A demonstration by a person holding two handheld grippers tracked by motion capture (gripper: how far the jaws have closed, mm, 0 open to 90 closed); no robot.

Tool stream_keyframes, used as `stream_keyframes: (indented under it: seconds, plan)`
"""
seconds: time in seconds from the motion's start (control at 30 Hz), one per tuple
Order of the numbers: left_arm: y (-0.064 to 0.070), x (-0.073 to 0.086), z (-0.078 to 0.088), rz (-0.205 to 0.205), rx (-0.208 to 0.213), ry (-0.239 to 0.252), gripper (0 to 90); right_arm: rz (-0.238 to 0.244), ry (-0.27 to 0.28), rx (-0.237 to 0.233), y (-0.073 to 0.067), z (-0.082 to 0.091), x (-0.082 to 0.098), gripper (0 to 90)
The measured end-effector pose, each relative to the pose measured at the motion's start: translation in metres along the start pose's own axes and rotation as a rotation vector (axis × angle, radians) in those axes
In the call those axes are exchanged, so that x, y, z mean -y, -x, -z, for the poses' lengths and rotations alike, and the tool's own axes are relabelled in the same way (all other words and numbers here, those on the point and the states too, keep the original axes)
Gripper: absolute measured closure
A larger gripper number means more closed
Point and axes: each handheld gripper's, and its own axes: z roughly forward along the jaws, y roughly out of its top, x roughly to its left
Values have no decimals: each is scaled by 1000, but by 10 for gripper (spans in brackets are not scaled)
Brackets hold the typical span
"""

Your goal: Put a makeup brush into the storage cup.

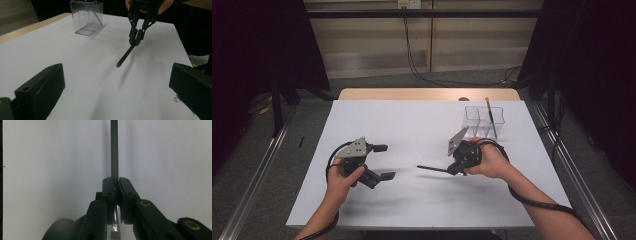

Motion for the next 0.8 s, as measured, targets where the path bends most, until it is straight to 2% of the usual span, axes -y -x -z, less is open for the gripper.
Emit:
stream_keyframes:
  seconds: [0.17,0.27,0.47,0.63,0.8]
  plan:
    - [1,-6,-10,-13,9,-30,3,10,2,-4,-2,0,-1,841]
    - [1,-7,-16,-9,33,-38,3,18,5,-1,-2,1,-2,841]
    - [3,-12,-27,-13,55,-73,3,25,-1,-7,-5,3,-5,841]
    - [5,-18,-34,-41,66,-113,2,39,3,-10,-6,4,-6,841]
    - [5,-26,-41,-43,75,-157,2,45,6,-5,-8,6,-8,841]
